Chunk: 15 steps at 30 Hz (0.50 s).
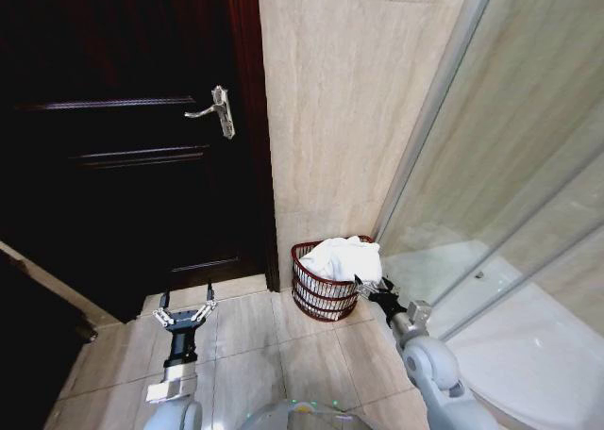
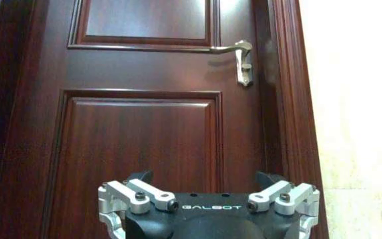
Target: Discard the used towel into the hamper.
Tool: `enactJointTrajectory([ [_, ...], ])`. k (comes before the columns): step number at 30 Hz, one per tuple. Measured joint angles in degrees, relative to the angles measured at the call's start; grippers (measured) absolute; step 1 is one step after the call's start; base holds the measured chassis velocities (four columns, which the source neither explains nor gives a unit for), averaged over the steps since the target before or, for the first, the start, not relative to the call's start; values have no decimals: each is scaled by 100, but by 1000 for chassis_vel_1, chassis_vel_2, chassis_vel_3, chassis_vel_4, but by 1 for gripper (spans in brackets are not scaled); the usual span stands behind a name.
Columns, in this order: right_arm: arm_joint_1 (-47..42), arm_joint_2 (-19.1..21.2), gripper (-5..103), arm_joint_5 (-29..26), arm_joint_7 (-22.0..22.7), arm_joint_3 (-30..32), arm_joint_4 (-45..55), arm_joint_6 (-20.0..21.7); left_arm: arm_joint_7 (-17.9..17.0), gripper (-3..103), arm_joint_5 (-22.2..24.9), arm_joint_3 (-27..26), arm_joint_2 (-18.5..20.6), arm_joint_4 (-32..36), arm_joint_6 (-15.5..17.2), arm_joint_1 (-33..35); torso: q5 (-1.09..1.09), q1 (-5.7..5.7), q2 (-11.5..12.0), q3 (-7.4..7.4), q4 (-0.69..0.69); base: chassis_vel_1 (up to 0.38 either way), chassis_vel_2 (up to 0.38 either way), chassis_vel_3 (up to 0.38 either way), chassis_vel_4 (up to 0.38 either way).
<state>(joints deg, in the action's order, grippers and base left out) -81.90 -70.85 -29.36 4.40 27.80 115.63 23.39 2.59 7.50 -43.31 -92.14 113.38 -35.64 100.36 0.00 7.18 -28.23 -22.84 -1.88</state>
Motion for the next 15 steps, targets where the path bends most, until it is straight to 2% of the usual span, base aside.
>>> enactJointTrajectory([
  [2, 240, 109, 100, -75, -7, -114, -208, 137, -1, 100, 55, -67, 0, -23, -11, 3, -1, 3, -1, -2, -1, 0, 0, 0, 0],
  [15, 1347, 342, 100, 70, -34, -765, -1270, 133, -24, 100, 186, -260, 0, 148, 88, -20, 0, 5, -6, -5, -1, 0, 0, 0, 0],
])
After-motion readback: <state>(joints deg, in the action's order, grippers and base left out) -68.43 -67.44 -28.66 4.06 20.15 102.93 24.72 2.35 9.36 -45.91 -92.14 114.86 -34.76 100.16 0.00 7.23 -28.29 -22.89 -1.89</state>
